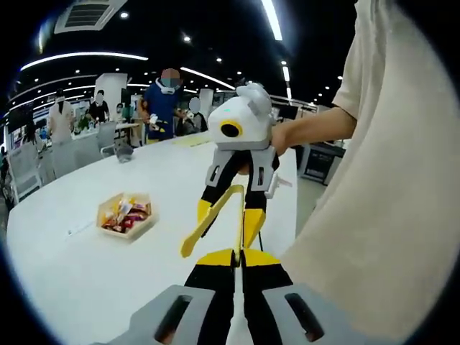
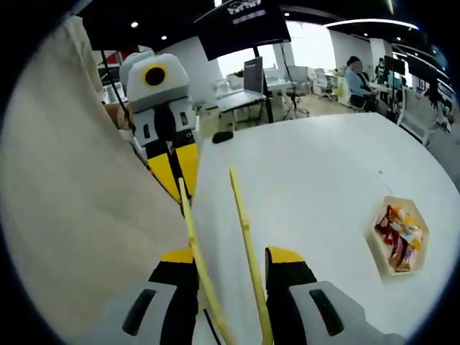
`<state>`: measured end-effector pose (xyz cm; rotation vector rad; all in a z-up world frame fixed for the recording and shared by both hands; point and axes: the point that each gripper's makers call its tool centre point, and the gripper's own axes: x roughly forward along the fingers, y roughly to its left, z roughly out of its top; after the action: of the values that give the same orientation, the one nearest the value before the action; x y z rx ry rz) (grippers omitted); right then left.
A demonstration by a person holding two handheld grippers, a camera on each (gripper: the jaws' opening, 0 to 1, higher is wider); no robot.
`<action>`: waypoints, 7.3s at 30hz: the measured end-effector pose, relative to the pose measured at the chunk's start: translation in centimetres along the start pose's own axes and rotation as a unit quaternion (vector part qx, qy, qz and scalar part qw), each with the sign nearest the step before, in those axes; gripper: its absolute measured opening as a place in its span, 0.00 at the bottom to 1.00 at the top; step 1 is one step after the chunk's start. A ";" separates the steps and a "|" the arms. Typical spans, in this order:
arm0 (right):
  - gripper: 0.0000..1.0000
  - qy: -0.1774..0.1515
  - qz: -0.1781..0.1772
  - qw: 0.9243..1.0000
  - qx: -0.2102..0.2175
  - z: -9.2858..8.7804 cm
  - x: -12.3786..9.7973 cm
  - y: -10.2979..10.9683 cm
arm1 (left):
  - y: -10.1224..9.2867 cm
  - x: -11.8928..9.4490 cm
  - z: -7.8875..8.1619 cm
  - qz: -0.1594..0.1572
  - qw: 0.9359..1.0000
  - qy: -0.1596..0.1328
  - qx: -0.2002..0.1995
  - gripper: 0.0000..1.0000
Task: Place the target food into the container with the food tongs after gripping and lifting it, then release it inside without dropping or visibly crushing the food.
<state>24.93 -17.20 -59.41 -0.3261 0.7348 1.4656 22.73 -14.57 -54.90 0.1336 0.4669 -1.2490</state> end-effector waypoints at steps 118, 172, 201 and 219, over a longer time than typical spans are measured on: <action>0.19 0.110 -0.124 0.984 0.059 -10.4 -0.1 -2.9 | 1.5 5.1 -8.6 -0.017 0.994 0.108 -0.015 0.00; 0.19 0.187 -0.146 0.968 0.078 -15.4 2.4 -6.2 | 3.9 9.5 -14.1 -0.034 0.980 0.195 0.008 0.00; 0.19 0.212 -0.150 0.961 0.092 -16.7 3.5 -6.9 | 4.5 10.5 -16.6 -0.018 0.974 0.227 0.010 0.01; 0.19 0.217 -0.154 0.958 0.104 -17.4 3.8 -7.0 | 4.5 11.0 -17.4 -0.016 0.971 0.238 0.009 0.01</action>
<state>27.18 -25.81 -76.34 -0.5820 1.1269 1.0168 24.88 -16.75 -75.70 0.4484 0.8755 -1.2511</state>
